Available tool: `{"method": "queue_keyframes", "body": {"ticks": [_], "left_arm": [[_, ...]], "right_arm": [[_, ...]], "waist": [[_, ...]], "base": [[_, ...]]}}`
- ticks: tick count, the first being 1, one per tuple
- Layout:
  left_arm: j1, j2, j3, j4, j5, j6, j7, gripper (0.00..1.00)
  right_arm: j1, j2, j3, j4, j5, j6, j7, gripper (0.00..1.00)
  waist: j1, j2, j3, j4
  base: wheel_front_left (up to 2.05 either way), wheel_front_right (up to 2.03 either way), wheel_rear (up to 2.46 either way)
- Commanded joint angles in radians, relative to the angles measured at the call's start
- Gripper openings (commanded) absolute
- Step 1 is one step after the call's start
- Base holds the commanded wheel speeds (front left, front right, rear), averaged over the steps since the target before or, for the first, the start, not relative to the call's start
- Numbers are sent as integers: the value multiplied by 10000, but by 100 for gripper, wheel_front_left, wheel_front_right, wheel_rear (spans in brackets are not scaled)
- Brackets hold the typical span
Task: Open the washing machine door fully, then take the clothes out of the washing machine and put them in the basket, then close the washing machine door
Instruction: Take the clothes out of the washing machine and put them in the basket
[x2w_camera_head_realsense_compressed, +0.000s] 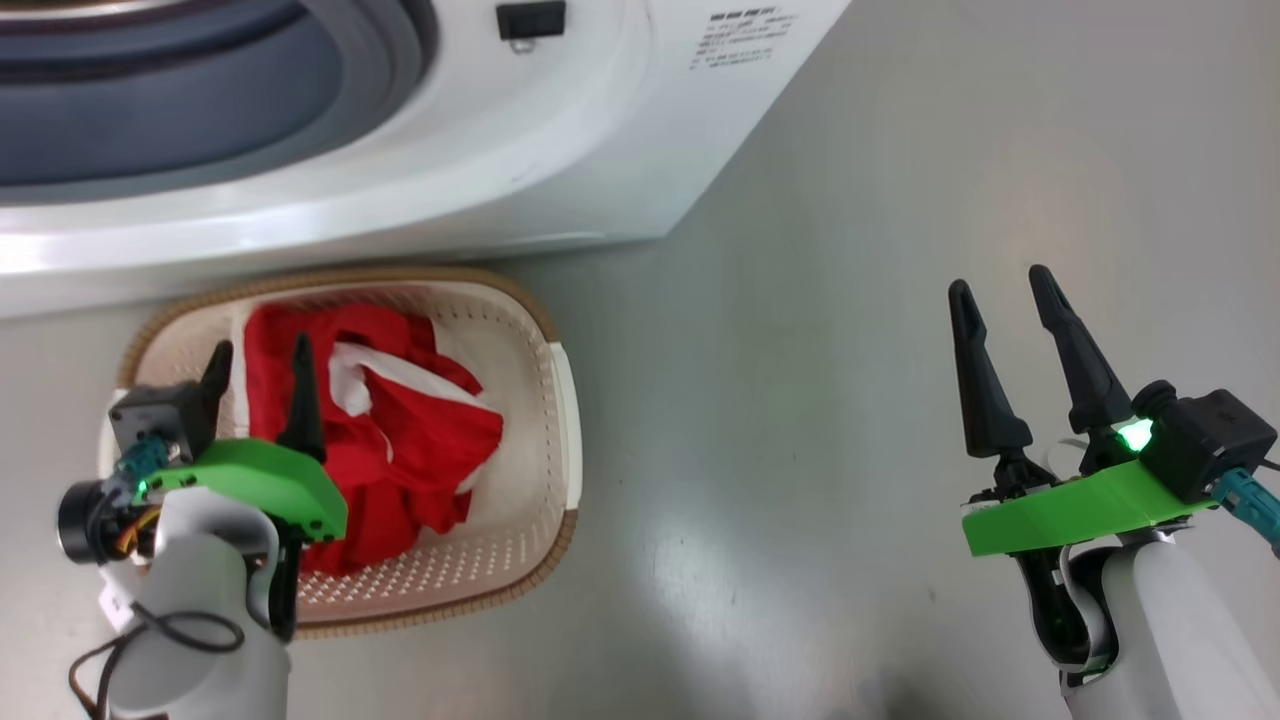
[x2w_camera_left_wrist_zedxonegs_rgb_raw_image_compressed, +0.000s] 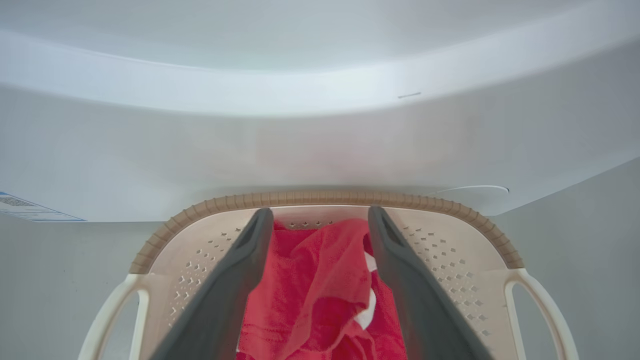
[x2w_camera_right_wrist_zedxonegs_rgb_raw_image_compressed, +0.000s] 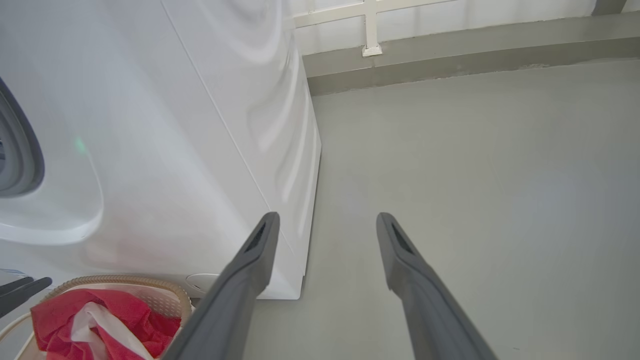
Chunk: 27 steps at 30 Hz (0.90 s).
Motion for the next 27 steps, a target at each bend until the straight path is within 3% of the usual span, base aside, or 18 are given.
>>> {"method": "queue_keyframes", "body": {"ticks": [1,27], "left_arm": [[481,225,254,-250,-58,-77,-49,100],[3327,121,-290,-3613,-480,-140,-49,100]], "right_arm": [[338,-64,185,-156,-126,73,-63,100],[2027,-64,34,397,-274,73,-63,100]], "waist": [[0,-1,-468,122],[0,-1,-4084,570]], "base": [[0,0,0],[0,0,0]]}}
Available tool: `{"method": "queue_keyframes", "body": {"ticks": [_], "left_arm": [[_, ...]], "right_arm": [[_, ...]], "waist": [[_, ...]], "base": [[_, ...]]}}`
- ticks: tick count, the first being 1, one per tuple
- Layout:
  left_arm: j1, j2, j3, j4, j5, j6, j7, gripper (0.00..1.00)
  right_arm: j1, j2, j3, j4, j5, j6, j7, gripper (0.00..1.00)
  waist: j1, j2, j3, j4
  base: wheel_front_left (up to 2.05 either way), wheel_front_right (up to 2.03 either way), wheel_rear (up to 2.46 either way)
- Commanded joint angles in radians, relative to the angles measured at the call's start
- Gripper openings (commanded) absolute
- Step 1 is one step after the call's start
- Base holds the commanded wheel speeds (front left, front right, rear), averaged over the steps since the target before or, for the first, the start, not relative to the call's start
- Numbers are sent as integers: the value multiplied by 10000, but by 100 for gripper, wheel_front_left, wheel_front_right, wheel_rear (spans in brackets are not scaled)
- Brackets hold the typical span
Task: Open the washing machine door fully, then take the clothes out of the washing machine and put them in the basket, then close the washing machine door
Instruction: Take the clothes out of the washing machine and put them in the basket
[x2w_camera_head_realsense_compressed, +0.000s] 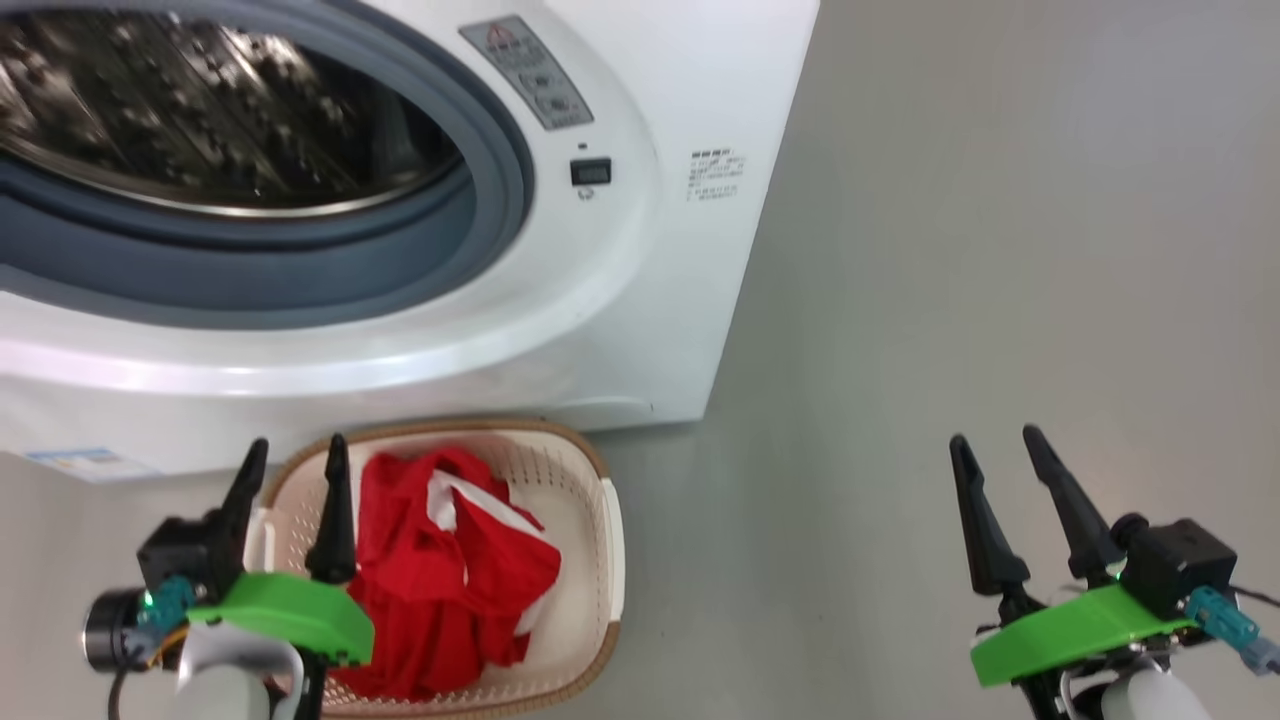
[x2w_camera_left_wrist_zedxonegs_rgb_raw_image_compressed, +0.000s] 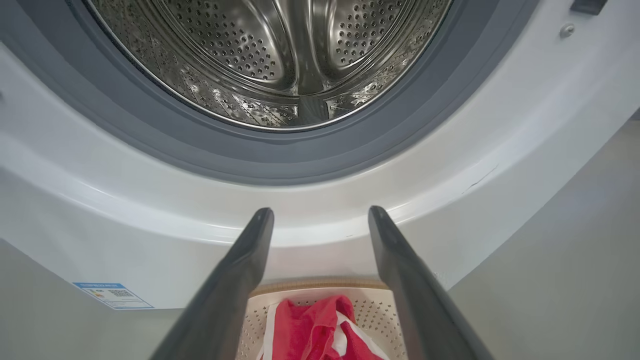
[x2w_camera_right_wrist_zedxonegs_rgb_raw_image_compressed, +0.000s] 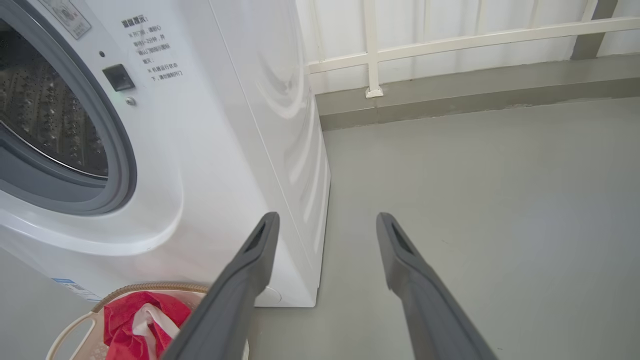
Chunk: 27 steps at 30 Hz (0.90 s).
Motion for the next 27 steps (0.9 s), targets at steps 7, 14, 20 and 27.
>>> {"method": "queue_keyframes", "body": {"ticks": [7,14,20,27], "left_arm": [[1046,227,67,-1048,-26,-55,-49,100],[1880,275,-69,-1875,-50,-55,-49,100],[2649,319,-19,-2478,-116,-55,-49,100],[3486,300,182,-3299,-135,-55,-49,100]], "right_arm": [[692,-68,136,-128,-197,73,-65,100],[1226,-68,76,-98,-207,73,-65,100],[1543,-68,46,-90,-211,73,-65,100],[1840,-68,-74,-119,-232,73,-65,100]], "waist": [[0,0,-1327,135],[0,0,-1888,166],[0,0,-2216,97],[0,0,-2379,65]], "base": [[0,0,0],[0,0,0],[0,0,0],[0,0,0]]}}
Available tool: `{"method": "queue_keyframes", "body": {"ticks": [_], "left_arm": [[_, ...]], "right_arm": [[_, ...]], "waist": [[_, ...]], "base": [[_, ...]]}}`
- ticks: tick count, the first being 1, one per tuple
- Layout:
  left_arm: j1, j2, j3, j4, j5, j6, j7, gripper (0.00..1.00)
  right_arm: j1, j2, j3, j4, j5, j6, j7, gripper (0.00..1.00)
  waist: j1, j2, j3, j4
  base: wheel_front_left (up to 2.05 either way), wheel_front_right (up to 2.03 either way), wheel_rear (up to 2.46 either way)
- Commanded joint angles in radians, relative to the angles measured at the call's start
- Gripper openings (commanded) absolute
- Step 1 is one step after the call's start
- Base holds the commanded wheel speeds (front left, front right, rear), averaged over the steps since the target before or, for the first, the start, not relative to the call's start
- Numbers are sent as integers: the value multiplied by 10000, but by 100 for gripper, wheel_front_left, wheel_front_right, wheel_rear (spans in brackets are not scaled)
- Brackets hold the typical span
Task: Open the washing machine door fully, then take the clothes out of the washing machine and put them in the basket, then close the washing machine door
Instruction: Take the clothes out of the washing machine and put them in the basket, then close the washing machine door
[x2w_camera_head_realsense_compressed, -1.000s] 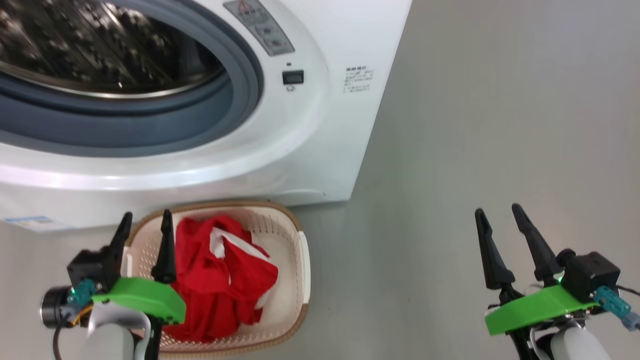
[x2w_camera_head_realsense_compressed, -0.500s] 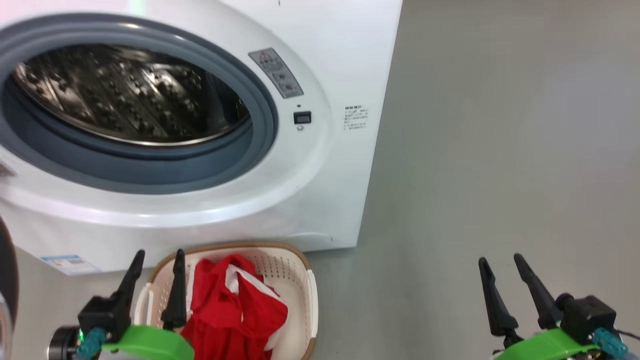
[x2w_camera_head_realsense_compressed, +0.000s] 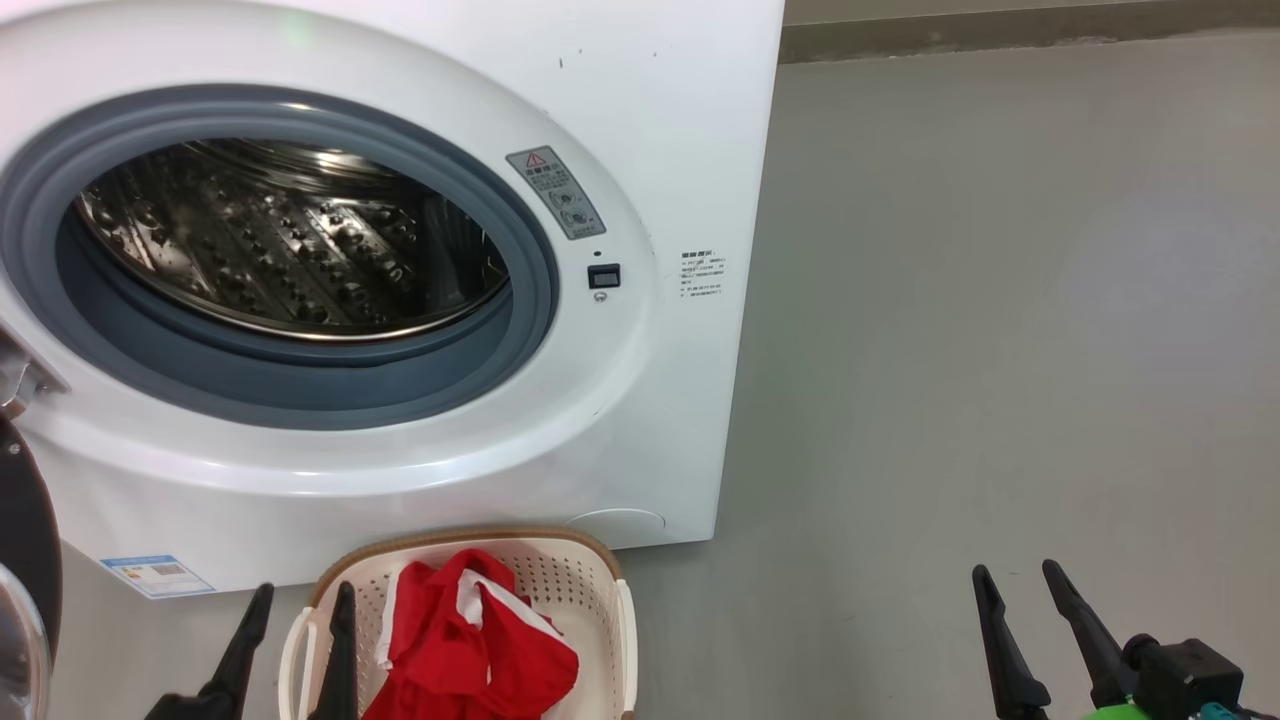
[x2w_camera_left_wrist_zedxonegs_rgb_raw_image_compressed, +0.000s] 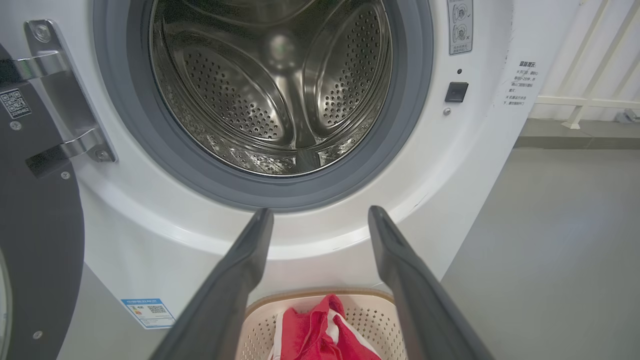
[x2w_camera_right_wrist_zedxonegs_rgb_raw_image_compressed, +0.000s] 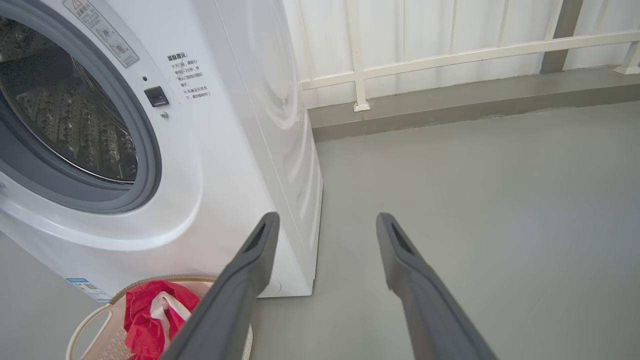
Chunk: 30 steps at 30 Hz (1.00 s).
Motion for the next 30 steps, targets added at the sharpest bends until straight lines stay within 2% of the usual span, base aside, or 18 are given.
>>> {"method": "queue_keyframes", "body": {"ticks": [1,30], "left_arm": [[39,146,376,-391,-52,-55,-49,100],[117,57,481,-608,27,-55,-49,100]], "right_arm": [[-36,-102,181,-232,-217,73,-65,100],[-110,-102,160,-255,-241,73,-65,100]], "waist": [[0,0,-15,-1],[0,0,57,39]], "base": [[0,0,0],[-2,2,0]]}}
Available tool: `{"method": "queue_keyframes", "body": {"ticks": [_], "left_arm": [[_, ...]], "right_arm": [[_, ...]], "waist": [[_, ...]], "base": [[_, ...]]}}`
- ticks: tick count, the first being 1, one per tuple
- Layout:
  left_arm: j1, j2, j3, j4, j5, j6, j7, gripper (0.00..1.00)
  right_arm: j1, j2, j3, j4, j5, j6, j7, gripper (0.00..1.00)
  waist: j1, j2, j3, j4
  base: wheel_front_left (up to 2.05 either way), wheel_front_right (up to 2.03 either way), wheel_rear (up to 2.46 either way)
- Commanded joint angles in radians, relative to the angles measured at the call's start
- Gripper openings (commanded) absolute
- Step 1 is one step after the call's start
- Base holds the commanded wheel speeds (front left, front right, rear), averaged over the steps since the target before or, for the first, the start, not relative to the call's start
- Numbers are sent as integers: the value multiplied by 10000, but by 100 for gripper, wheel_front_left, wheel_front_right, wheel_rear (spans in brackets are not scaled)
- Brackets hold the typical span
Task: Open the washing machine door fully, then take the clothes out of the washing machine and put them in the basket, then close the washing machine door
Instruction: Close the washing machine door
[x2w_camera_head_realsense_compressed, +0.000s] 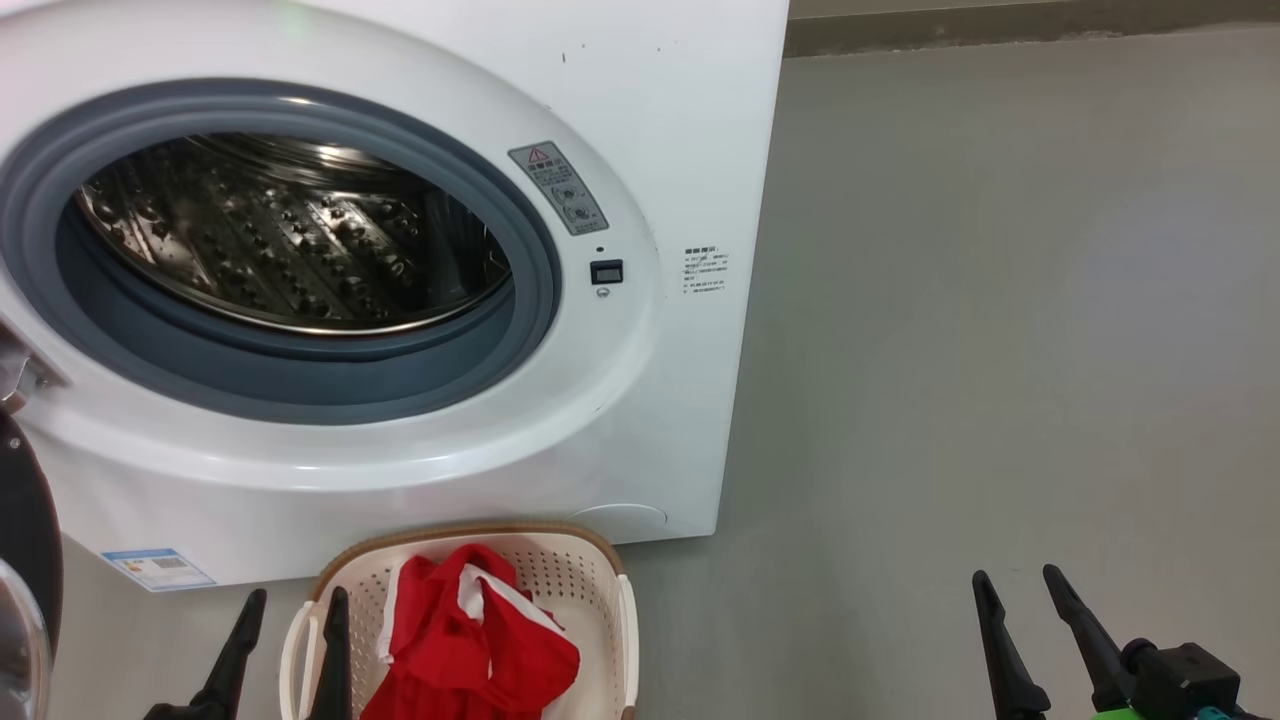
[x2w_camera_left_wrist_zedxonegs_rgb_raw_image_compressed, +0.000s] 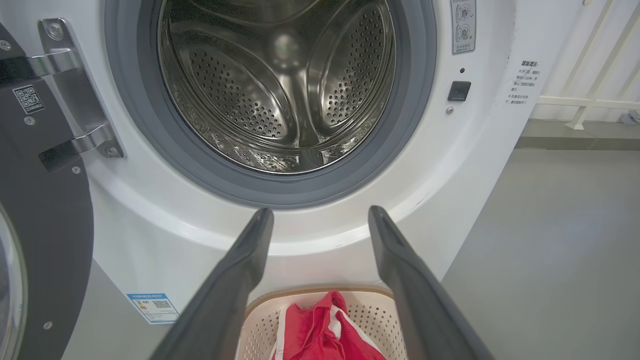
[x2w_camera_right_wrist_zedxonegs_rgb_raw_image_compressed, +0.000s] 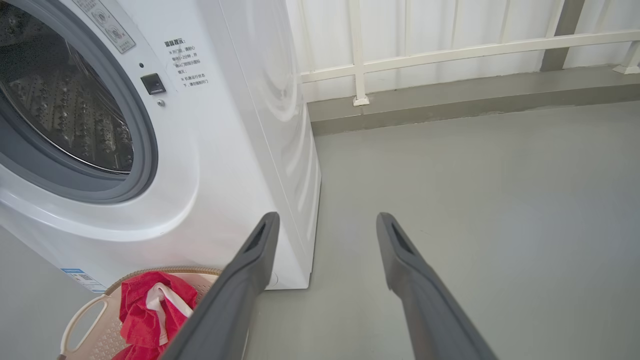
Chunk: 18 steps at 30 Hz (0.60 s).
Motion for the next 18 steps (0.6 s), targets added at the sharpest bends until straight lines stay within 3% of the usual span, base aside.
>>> {"method": "queue_keyframes", "body": {"ticks": [1,18], "left_arm": [[-230,75,367,-224,50,-55,-49,100],[-329,69,353,-292,7,-55,-49,100]], "right_arm": [[-237,-125,213,-246,-8,73,-65,100],[-296,-125,207,-254,15,73,-65,100]], "waist": [[0,0,9,2],[0,0,85,76]], "base": [[-49,49,0],[-125,125,0]]}}
